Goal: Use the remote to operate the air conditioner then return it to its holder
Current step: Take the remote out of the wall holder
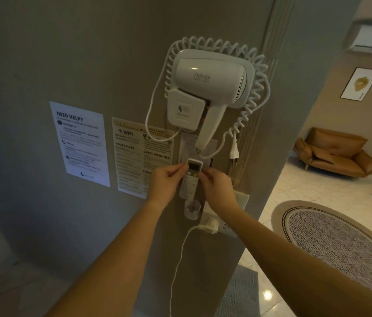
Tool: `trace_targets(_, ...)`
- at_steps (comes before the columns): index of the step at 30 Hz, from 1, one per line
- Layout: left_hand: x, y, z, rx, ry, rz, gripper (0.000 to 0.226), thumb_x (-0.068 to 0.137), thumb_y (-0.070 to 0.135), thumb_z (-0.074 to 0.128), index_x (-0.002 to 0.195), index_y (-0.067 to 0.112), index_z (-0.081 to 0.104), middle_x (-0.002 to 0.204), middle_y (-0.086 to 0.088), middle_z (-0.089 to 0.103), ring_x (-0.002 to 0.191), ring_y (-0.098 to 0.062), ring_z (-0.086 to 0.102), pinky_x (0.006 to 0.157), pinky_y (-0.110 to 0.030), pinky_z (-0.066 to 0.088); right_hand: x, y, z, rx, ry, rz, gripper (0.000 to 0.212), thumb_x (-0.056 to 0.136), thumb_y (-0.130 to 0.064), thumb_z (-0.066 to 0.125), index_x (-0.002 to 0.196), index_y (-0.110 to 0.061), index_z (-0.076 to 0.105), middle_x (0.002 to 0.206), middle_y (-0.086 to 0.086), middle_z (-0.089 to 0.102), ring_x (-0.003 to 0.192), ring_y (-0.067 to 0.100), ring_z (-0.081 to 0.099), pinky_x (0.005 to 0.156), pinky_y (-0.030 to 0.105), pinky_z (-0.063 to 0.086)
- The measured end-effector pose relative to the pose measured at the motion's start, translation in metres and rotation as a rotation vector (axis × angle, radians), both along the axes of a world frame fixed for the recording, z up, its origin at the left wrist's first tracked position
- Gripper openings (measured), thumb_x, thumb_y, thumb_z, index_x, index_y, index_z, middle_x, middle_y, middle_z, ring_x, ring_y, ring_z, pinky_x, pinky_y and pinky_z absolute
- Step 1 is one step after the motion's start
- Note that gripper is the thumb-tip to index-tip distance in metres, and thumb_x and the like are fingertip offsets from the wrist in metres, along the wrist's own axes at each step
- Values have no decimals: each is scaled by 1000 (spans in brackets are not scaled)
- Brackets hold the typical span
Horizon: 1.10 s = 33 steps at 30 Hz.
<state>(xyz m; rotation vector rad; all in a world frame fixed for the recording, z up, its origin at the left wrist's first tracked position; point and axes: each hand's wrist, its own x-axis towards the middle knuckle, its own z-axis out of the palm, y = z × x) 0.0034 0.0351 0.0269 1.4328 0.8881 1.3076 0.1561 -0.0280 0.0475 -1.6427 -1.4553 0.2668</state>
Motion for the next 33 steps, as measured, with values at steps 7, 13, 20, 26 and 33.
trace_targets(7,-2,-31,0,-74,11,15,18,98,21,74,108,9,81,95,-10,83,88,-28,82,77,-55,67,4,-26,-3,-75,282,166,17,107,-17,58,110,-21,74,97,-4,78,89,9,77,81,39,67)
trace_targets(13,12,-62,5,-89,8,0,14,98,23,73,103,13,80,97,-9,83,88,-27,82,74,-52,68,25,-62,2,-178,405,259,31,107,-15,57,137,-16,64,117,6,77,104,23,77,79,38,67)
trace_targets(20,58,-104,18,-118,5,-79,19,99,20,72,112,7,79,102,-9,83,91,-22,82,69,-36,67,72,-117,17,-169,378,201,31,105,-12,60,136,-16,64,112,10,78,99,27,79,83,48,67)
trace_targets(26,114,-147,40,-137,-64,-227,19,99,12,72,118,13,76,102,-5,83,85,-14,82,71,-31,67,122,-167,38,-117,378,137,27,106,-12,58,132,-8,67,108,8,75,96,25,77,80,45,67)
trace_targets(33,188,-199,70,-54,17,-313,22,98,19,73,119,23,76,115,-3,82,103,-23,80,86,-44,66,195,-229,62,-81,367,65,26,106,-16,59,130,-10,68,109,8,75,97,22,77,76,34,67)
